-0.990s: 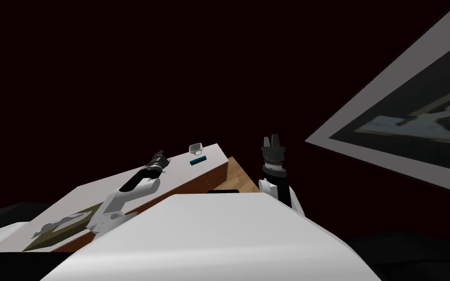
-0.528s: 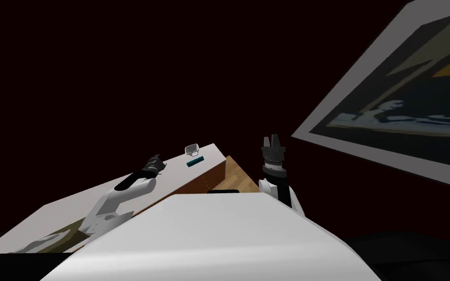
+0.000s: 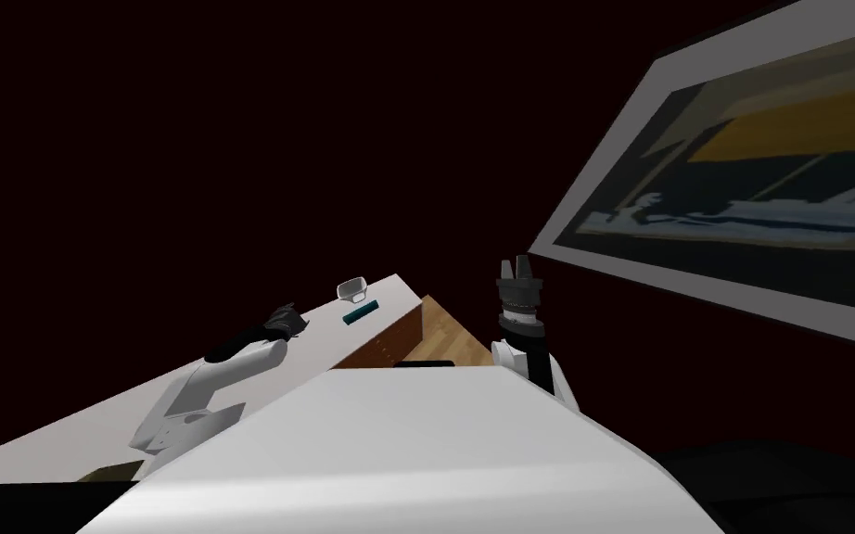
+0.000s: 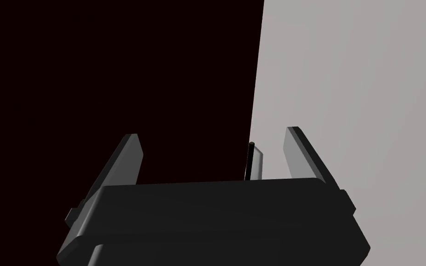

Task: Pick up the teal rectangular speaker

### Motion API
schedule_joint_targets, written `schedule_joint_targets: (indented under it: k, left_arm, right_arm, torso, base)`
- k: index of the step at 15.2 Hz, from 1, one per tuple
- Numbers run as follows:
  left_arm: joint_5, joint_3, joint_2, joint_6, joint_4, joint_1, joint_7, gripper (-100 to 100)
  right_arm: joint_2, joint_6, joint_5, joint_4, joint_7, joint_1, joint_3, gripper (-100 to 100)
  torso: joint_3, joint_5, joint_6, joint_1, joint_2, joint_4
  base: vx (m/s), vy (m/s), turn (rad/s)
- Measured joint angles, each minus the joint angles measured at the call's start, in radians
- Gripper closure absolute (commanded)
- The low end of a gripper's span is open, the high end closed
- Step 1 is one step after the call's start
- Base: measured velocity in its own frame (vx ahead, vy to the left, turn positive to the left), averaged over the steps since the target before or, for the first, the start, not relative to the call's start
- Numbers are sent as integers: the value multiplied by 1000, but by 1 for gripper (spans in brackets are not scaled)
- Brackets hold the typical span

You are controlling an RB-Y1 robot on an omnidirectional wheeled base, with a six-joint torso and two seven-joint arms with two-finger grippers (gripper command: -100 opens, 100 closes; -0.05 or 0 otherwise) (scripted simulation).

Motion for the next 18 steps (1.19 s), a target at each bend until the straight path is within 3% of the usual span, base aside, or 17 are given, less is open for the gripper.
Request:
schedule_joint_targets:
  k: [18]
  left_arm:
    - [52,174,-23,372,98,-53,45,-100]
  right_arm:
    - [0,0,0,0,0,0,0,0]
  torso:
    - [0,0,1,1,0,0]
  base:
    - [-7,26,-255]
